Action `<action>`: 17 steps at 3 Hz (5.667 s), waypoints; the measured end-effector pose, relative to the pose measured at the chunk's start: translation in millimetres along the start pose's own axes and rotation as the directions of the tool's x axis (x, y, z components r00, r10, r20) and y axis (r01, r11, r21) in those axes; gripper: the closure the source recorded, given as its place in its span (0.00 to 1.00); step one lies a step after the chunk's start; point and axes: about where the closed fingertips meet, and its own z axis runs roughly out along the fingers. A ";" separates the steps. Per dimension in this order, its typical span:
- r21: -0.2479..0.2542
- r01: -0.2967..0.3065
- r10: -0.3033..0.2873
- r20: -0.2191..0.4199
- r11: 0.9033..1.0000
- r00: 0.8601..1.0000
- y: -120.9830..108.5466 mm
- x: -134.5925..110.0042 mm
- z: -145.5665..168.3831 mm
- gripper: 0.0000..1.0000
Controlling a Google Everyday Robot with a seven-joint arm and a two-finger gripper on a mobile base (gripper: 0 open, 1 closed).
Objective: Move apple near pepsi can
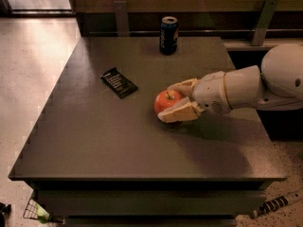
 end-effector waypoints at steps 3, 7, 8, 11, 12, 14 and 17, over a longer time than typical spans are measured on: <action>0.000 0.005 -0.005 0.000 1.000 1.000 -0.8 -5.0 -0.1 1.00; 0.266 -0.140 0.116 0.104 0.954 0.988 -216.6 -63.4 -86.0 1.00; 0.362 -0.180 0.138 0.139 0.915 0.981 -268.4 -77.1 -89.6 1.00; 0.496 -0.294 0.293 0.083 0.817 0.953 -333.8 -16.4 -48.6 1.00; 0.511 -0.301 0.329 0.038 0.805 0.944 -329.3 10.5 -32.9 1.00; 0.508 -0.300 0.342 0.011 0.808 0.940 -319.2 29.5 -9.8 0.67; 0.496 -0.302 0.345 0.005 0.814 0.939 -317.7 31.7 1.0 0.00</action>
Offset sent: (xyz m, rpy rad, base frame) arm -0.0004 0.0015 0.0003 -0.0005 -0.0004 0.0029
